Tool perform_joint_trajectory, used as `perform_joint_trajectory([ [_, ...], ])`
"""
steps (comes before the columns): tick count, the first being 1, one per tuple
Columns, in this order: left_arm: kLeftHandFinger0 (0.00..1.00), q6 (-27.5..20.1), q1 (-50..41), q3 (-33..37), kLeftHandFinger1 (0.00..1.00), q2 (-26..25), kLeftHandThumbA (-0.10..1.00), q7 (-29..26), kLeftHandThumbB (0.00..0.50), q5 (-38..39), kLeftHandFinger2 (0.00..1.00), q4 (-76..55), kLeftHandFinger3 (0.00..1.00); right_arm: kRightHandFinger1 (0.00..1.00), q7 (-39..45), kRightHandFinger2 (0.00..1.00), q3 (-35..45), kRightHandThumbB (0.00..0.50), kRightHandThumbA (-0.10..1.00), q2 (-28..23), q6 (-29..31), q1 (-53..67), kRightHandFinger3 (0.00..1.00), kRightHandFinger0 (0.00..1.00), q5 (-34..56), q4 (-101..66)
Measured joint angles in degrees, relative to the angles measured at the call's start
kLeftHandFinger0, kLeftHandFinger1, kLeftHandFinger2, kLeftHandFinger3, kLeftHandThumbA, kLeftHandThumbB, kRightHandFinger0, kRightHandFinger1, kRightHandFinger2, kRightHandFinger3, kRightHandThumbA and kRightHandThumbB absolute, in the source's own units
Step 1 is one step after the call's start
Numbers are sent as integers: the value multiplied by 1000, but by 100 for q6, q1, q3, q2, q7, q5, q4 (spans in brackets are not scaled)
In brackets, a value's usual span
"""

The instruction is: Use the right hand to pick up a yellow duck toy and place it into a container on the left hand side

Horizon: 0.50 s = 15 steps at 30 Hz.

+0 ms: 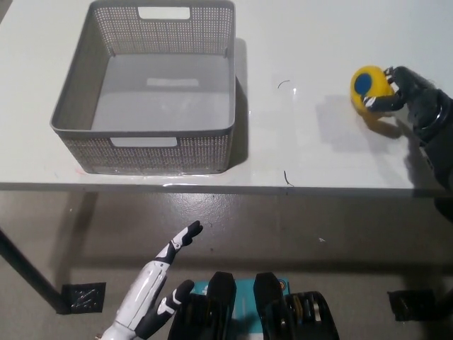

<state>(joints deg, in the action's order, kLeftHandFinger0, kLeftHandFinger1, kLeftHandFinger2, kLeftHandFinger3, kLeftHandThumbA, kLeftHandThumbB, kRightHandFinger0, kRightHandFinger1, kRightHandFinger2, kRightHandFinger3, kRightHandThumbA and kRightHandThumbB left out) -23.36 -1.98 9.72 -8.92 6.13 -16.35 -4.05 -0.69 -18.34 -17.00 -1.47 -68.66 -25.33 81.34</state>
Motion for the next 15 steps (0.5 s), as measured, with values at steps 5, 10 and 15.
perform_joint_trajectory([
  [5, 1000, 29, -5, 0, 1000, -7, 1000, 2, 313, 1, 1000, -3, 1000, 449, -372, 767, 222, 184, -100, -11, 296, -44, 776, 22, 93, -150],
  [10, 1000, 54, -21, 1, 1000, -17, 1000, 9, 304, 1, 1000, -14, 1000, 389, -617, 786, 376, 156, -100, -1, 525, -178, 859, 0, 133, -589],
  [15, 1000, 71, -30, 0, 1000, -25, 1000, 23, 315, 2, 1000, -22, 1000, 486, -654, 824, 458, 148, -100, 137, 545, -240, 935, 13, 165, -1565],
])
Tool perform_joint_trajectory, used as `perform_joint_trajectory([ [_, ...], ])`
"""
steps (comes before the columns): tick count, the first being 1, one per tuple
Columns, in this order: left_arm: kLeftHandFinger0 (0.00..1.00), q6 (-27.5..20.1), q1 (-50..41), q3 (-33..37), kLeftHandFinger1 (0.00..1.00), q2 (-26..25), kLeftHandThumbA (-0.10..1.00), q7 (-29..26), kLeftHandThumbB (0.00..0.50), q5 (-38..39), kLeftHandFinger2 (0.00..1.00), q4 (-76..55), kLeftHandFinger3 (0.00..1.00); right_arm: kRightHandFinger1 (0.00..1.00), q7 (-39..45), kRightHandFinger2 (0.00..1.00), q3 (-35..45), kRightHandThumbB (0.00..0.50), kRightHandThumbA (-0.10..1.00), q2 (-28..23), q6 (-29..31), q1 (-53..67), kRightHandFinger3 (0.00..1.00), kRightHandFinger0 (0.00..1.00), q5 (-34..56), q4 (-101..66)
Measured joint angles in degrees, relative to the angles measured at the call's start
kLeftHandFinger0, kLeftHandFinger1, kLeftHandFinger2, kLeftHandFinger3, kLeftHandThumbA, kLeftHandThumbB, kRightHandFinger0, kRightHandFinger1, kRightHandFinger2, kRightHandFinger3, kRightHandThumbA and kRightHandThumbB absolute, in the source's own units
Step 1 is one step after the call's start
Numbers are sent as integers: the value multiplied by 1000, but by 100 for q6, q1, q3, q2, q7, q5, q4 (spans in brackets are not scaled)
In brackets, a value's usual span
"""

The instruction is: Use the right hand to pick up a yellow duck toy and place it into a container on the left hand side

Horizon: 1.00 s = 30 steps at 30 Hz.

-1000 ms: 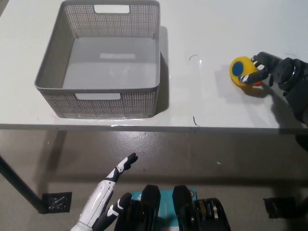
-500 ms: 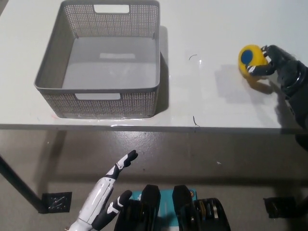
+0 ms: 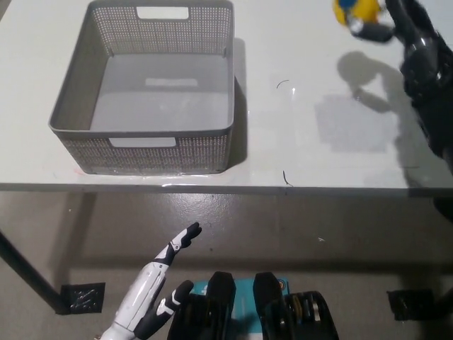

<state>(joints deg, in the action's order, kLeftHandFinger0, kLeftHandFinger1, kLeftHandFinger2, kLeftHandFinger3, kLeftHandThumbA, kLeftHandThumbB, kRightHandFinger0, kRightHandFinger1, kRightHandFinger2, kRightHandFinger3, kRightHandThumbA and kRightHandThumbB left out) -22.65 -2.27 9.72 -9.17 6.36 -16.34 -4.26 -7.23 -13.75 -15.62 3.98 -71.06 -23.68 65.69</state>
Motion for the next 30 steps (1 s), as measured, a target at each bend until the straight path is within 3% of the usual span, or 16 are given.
perform_joint_trajectory([
  [9, 1000, 6, -42, 1, 1000, -7, 1000, 1, 312, 9, 1000, 0, 1000, 426, 2, 775, 35, 165, -100, 1256, -205, 0, 863, 0, 61, -1229],
  [10, 1000, 6, -50, 1, 1000, -7, 1000, 1, 317, 11, 1000, 0, 1000, 525, 2, 857, 30, 235, -100, 1343, -214, 0, 896, 105, 60, -1238],
  [11, 1000, 6, -62, 1, 1000, -7, 1000, 1, 322, 16, 1000, 0, 1000, 418, 2, 773, 30, 171, -100, 1467, -221, 0, 828, 8, 60, -1241],
  [18, 1000, -52, -77, -30, 1000, 5, 1000, -11, 287, 58, 1000, 24, 1000, 405, -164, 753, 35, 164, -100, 2356, -167, -176, 829, 0, 64, -688],
  [19, 1000, -71, -83, -36, 1000, 14, 1000, -15, 306, 85, 1000, 27, 1000, 417, -188, 768, 35, 164, -100, 2411, -151, -196, 848, 0, 63, -618],
  [25, 1000, -98, -144, -55, 1000, 127, 1000, -33, 295, 234, 1000, 27, 1000, 459, -342, 831, -29, 163, -100, 2613, -107, -294, 951, 20, 47, 19],
  [30, 1000, -110, -165, -54, 1000, 191, 1000, -33, 308, 263, 1000, 27, 1000, 427, -480, 818, -93, 161, -100, 2641, -36, -302, 953, 0, 44, 598],
])
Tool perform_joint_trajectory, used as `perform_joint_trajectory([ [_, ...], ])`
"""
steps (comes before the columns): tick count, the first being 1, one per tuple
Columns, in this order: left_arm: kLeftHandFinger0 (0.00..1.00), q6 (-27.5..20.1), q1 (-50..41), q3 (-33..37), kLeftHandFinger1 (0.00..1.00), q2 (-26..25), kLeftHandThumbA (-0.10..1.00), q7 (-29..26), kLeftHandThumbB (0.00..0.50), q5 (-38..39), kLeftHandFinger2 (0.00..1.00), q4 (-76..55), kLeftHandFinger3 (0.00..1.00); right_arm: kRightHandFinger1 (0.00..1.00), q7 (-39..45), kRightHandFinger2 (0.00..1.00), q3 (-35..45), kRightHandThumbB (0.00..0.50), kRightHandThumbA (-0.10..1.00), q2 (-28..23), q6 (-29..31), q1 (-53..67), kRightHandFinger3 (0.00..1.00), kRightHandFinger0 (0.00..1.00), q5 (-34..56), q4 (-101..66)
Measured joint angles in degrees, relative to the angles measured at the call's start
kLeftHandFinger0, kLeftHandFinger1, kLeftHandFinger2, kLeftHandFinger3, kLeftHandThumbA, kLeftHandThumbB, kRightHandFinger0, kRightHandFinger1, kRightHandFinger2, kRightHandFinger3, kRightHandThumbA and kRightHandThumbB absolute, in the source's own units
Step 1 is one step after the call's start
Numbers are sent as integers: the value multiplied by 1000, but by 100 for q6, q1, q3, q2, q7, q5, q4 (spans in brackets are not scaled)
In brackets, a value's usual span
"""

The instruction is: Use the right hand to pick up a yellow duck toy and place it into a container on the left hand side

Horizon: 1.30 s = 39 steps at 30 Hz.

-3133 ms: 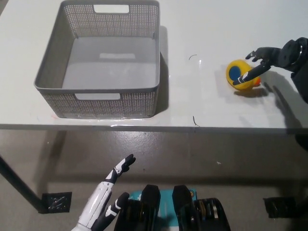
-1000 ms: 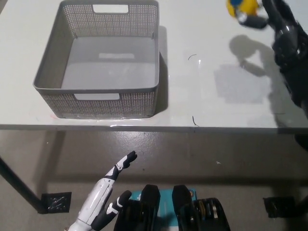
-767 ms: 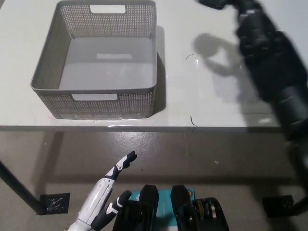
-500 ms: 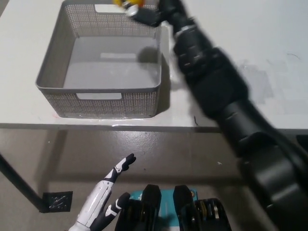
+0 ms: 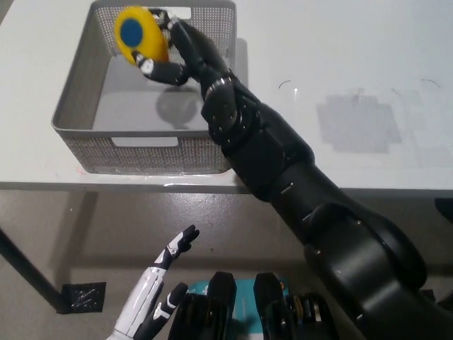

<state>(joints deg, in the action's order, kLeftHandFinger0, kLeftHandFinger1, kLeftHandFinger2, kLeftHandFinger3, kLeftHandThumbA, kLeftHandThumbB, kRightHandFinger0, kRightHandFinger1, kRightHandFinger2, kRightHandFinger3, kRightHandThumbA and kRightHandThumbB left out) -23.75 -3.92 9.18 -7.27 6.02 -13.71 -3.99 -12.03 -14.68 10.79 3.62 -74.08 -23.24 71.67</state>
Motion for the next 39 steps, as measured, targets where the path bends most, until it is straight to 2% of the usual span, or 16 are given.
perform_joint_trajectory([
  [2, 1000, -2, 2, -1, 1000, 0, 1000, 0, 309, 4, 1000, 0, 1000, 459, -39, 845, 0, 198, -100, -3, 1, 0, 971, 52, 2, 178],
  [3, 1000, -2, 1, -1, 1000, 0, 1000, 0, 310, 4, 1000, 0, 1000, 430, -55, 811, 0, 200, -100, -4, 1, 0, 914, 32, 2, 253],
  [4, 1000, -3, 1, 0, 1000, 0, 1000, 0, 309, 4, 1000, 0, 1000, 953, -73, 1000, 0, 235, 146, -7, 1, 0, 1000, 517, 3, 298],
  [5, 1000, -4, 1, 0, 1000, 0, 1000, 0, 310, 4, 1000, 0, 1000, 1000, -77, 1000, -1, 319, 446, -12, -3, 0, 1000, 1000, 3, 332],
  [6, 1000, -5, 1, 1, 1000, 0, 1000, 0, 305, 4, 1000, 0, 1000, 1000, -74, 1000, -3, 374, 667, -15, -8, -2, 1000, 1000, 3, 346],
  [7, 1000, -6, 2, 1, 1000, 0, 1000, 0, 305, 4, 1000, 0, 1000, 1000, 1, 1000, -30, 391, 695, -31, -57, -24, 1000, 1000, 2, 380],
  [8, 1000, -8, 3, 1, 1000, 0, 1000, 0, 305, 3, 1000, 0, 1000, 1000, 83, 1000, -67, 460, 794, -46, -113, -50, 1000, 1000, 0, 408],
  [11, 1000, -12, 3, 1, 1000, 0, 1000, 0, 302, 3, 1000, 0, 1000, 1000, 289, 1000, -142, 486, 996, -109, -206, -95, 1000, 1000, 1, 409],
  [15, 1000, -23, 12, 2, 1000, 0, 1000, 0, 310, 2, 1000, 0, 1000, 1000, 515, 1000, -179, 479, 1000, -213, -247, -94, 1000, 1000, 3, 328],
  [18, 1000, -24, 22, 5, 1000, 1, 1000, 0, 301, 2, 1000, 0, 1000, 1000, 603, 1000, -179, 436, 1000, -280, -261, -94, 1000, 1000, 5, 193],
  [21, 1000, -30, 40, 5, 1000, 1, 1000, 0, 305, 0, 1000, 1, 1000, 1000, 684, 1000, -170, 461, 1000, -395, -269, -90, 1000, 1000, 6, -84],
  [25, 1000, -39, 45, 8, 1000, 1, 1000, 1, 322, 1, 1000, 11, 1000, 1000, 820, 1000, -8, 450, 1000, -625, -298, 22, 1000, 1000, 76, -858],
  [27, 1000, -37, 45, 9, 1000, 1, 1000, 2, 326, 1, 1000, 12, 1000, 1000, 882, 1000, 115, 390, 1000, -754, -339, 110, 1000, 1000, 145, -1315],
  [31, 1000, -32, 48, 11, 1000, 1, 1000, 3, 298, 1, 1000, 22, 1000, 1000, 969, 1000, 283, 426, 1000, -996, -444, 320, 1000, 1000, 225, -2158],
  [33, 1000, -32, 48, 11, 1000, 1, 1000, 2, 305, 0, 1000, 26, 1000, 1000, 1002, 1000, 384, 435, 1000, -1110, -520, 471, 1000, 1000, 251, -2576],
  [39, 1000, -3, 43, 13, 1000, 1, 1000, 3, 303, -16, 1000, 32, 1000, 1000, 1097, 1000, 700, 434, 1000, -1448, -802, 1193, 1000, 1000, 311, -3924],
])
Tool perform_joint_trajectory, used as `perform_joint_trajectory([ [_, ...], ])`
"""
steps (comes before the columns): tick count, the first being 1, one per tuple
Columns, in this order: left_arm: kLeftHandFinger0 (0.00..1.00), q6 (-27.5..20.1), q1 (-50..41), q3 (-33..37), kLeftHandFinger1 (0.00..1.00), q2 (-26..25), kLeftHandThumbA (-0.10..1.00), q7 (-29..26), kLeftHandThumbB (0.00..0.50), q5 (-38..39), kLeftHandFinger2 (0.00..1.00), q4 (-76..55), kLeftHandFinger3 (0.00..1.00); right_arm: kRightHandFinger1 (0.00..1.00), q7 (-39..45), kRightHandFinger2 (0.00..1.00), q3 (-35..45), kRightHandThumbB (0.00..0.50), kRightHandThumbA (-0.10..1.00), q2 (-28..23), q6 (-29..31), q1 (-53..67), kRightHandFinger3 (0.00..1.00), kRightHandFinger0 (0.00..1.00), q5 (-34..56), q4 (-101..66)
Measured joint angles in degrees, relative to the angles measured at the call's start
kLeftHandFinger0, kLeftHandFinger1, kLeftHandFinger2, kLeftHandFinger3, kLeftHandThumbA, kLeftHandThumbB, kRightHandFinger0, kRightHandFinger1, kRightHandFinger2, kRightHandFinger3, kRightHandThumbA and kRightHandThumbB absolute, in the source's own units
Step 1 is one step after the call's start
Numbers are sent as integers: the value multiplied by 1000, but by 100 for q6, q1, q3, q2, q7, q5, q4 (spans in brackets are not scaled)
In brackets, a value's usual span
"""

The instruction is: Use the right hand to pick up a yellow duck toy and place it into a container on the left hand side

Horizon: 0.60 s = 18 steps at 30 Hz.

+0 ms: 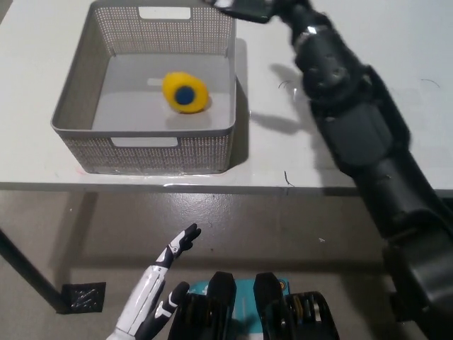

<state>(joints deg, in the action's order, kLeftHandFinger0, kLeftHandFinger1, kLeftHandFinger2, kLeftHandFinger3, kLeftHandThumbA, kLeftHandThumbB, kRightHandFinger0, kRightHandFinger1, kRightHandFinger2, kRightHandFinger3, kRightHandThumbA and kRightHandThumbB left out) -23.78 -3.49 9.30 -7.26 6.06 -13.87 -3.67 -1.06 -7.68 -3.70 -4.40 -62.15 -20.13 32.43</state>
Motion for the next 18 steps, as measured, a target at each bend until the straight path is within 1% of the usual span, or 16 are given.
perform_joint_trajectory([
  [1, 1000, 6, -2, 0, 1000, 0, 1000, 0, 297, -2, 1000, 0, 1000, 1000, 7, 1000, 27, 420, 1000, -34, -22, 103, 1000, 1000, 12, -143],
  [5, 1000, 21, 0, 1, 1000, 0, 1000, 0, 296, -12, 1000, 2, 1000, 1000, 39, 1000, 112, 419, 1000, -190, -133, 851, 1000, 1000, 53, -996],
  [6, 1000, 23, 0, 1, 1000, -1, 1000, 0, 307, -13, 1000, 2, 1000, 1000, 46, 1000, 122, 404, 1000, -204, -151, 983, 1000, 1000, 57, -1133],
  [7, 1000, 26, 0, 1, 1000, 0, 1000, 0, 309, -14, 1000, 2, 1000, 1000, 57, 1000, 133, 406, 1000, -222, -188, 1190, 1000, 1000, 60, -1339],
  [8, 1000, 27, 1, 1, 1000, 0, 1000, 0, 311, -15, 1000, 4, 1000, 1000, 64, 1000, 142, 379, 1000, -236, -205, 1421, 1000, 1000, 63, -1557],
  [9, 1000, 28, 2, 1, 1000, 1, 1000, 0, 313, -15, 1000, 5, 1000, 1000, 65, 1000, 148, 371, 1000, -242, -209, 1561, 1000, 1000, 66, -1699],
  [11, 1000, 30, 4, 1, 1000, 0, 1000, 0, 314, -15, 1000, 8, 1000, 1000, 65, 1000, 149, 370, 1000, -242, -208, 1914, 1000, 1000, 76, -2012],
  [12, 1000, 31, 4, 0, 1000, 0, 1000, 0, 315, -14, 1000, 11, 1000, 1000, 66, 1000, 149, 370, 1000, -231, -206, 2339, 1000, 1000, 89, -2334],
  [14, 1000, 33, 3, 0, 1000, -1, 1000, 0, 315, -14, 1000, 14, 1000, 1000, 67, 1000, 149, 374, 1000, -225, -204, 2794, 1000, 1000, 104, -2656],
  [15, 1000, 34, 6, 0, 1000, 0, 1000, 0, 336, -14, 1000, 15, 1000, 1000, 66, 1000, 147, 391, 1000, -223, -183, 3095, 1000, 1000, 129, -2873],
  [17, 1000, 42, 8, -5, 1000, 0, 1000, 0, 335, -9, 1000, 16, 1000, 1000, 63, 1000, 122, 390, 1000, -206, -44, 3901, 1000, 1000, 210, -3363],
  [18, 1000, 47, 8, -7, 1000, 0, 1000, 0, 329, -7, 1000, 16, 1000, 1000, 63, 1000, 109, 371, 1000, -197, 2, 4149, 1000, 1000, 237, -3475],
])
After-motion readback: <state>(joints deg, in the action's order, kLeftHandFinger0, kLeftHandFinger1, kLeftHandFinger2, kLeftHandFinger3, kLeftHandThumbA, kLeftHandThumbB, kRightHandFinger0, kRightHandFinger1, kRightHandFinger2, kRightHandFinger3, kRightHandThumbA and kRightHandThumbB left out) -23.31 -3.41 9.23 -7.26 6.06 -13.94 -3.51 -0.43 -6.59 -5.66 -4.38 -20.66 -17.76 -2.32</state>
